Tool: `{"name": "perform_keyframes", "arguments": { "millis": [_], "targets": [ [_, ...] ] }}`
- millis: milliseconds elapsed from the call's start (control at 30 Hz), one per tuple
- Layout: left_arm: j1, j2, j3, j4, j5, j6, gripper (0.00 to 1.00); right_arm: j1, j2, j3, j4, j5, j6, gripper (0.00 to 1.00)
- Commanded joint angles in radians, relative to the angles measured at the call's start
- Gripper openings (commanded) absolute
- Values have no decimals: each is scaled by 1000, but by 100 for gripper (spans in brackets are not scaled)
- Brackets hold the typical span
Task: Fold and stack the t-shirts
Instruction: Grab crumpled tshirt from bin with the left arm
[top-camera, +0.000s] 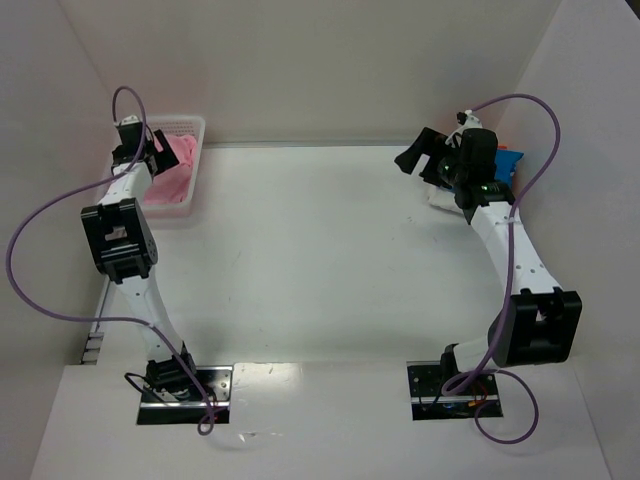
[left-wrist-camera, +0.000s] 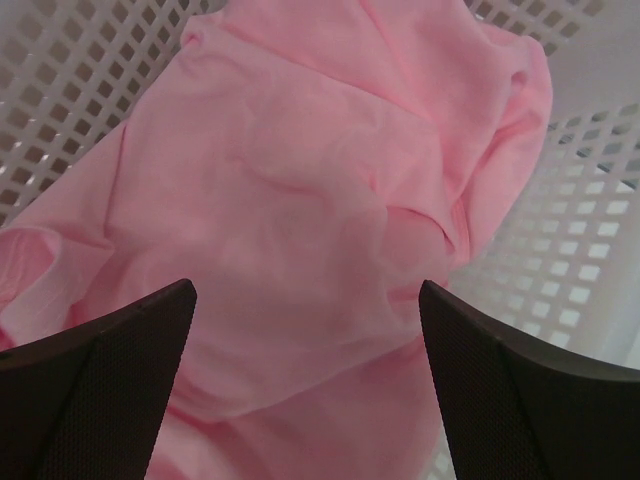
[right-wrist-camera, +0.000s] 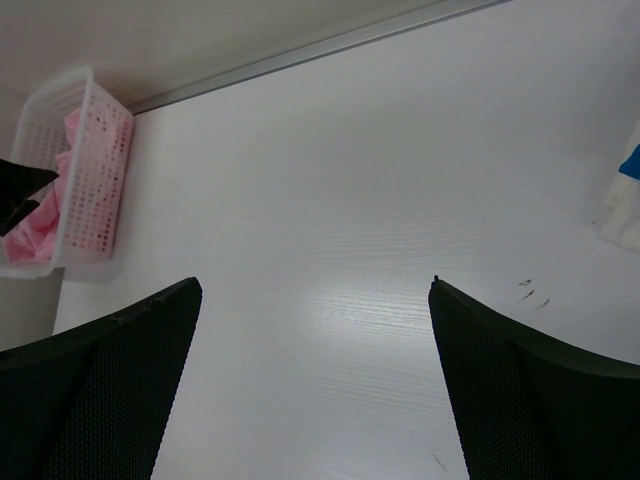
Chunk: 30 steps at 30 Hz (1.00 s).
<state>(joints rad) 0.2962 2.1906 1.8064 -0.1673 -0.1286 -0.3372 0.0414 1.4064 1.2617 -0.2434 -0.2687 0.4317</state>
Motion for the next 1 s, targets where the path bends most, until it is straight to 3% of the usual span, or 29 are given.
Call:
{"name": "perform_keyframes", "arguments": {
  "millis": [0, 267, 633, 667, 767, 800, 967],
  "targets": [
    [-3, 64, 93, 29, -31, 4, 100, 8, -44, -10, -5, 20, -16, 100],
    [-3, 154, 120, 29, -75, 37, 100, 8, -56, -12, -20, 40, -16, 100],
    [-3, 179, 114, 19, -75, 59, 52, 8, -47, -2, -34, 49, -17, 100],
    [-3, 179, 115, 19, -75, 60, 37, 8, -47, -2, -34, 49, -25, 100],
    [-3, 149, 123, 2, -75, 52, 5, 8, -56, -2, -34, 49, -25, 100],
    [-3, 137, 123, 0, -68, 50, 1, 8, -65, -2, -34, 49, -25, 100],
    [-3, 1, 153, -17, -24, 50, 0, 8, -94, 16, -40, 49, -25, 100]
  ]
}}
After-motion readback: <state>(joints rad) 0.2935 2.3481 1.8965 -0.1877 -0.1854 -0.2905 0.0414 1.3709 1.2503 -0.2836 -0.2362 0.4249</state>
